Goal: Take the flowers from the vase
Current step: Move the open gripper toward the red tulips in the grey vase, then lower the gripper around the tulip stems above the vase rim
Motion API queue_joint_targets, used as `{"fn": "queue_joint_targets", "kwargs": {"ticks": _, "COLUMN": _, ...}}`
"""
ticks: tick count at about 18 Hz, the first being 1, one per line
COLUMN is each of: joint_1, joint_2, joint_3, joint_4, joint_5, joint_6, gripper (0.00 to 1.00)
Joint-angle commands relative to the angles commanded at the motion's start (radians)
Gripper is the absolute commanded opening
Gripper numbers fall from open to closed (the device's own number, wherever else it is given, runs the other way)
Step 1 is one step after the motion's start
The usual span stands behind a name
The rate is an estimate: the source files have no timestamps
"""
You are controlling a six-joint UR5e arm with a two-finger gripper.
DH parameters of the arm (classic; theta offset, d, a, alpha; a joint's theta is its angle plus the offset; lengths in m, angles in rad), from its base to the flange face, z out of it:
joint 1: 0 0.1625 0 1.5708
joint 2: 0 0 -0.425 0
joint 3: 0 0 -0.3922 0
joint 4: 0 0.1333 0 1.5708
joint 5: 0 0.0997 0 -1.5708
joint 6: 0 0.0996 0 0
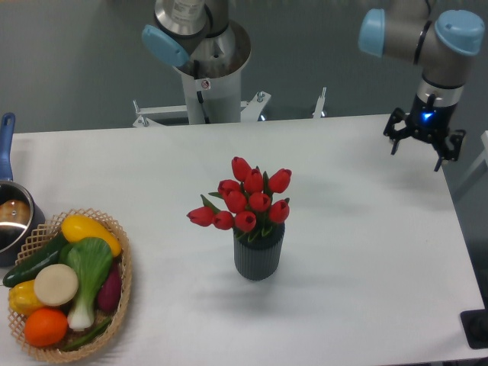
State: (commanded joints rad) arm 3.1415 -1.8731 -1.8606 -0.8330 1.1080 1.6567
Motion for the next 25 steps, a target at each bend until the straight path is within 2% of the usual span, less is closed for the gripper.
{"fn": "queue_joint_targets", "kwargs": {"ticks": 3, "joint_1": 0.002, "joint_2": 0.015, "joint_3": -0.057, "joint_4": 0.000, "joint_5": -0.156, "joint_6": 0.006, "gripper": 1.00}}
{"fn": "queue_joint_targets", "kwargs": {"ticks": 7, "joint_1": -0.017, "joint_2": 0.017, "joint_3": -0.106, "joint_4": -0.002, "joint_5": -0.445, "joint_6": -0.008, "gripper": 1.00}}
{"fn": "queue_joint_targets", "kwargs": {"ticks": 12, "joint_1": -0.027, "joint_2": 0.015, "joint_3": -0.150, "joint_4": -0.006, "joint_5": -0.650, "joint_6": -0.006, "gripper": 1.00}}
{"fn": "queue_joint_targets", "kwargs": {"ticks": 14, "joint_1": -0.050, "joint_2": 0.017, "joint_3": -0.176, "joint_4": -0.006, "joint_5": -0.675, "joint_6": -0.006, "gripper": 1.00}}
{"fn": "queue_joint_targets", "kwargs": {"ticks": 17, "joint_1": -0.098, "joint_2": 0.019, "joint_3": -0.178, "joint_4": -0.006, "joint_5": -0.689, "joint_6": -0.012, "gripper": 1.00}}
{"fn": "queue_joint_targets", "kwargs": {"ticks": 19, "joint_1": -0.127, "joint_2": 0.022, "joint_3": -0.178, "joint_4": -0.008, "joint_5": -0.689, "joint_6": -0.076, "gripper": 1.00}}
{"fn": "queue_joint_targets", "kwargs": {"ticks": 25, "joint_1": -0.181, "joint_2": 0.095, "joint_3": -0.178, "joint_4": -0.008, "joint_5": -0.726, "joint_6": -0.232, "gripper": 1.00}}
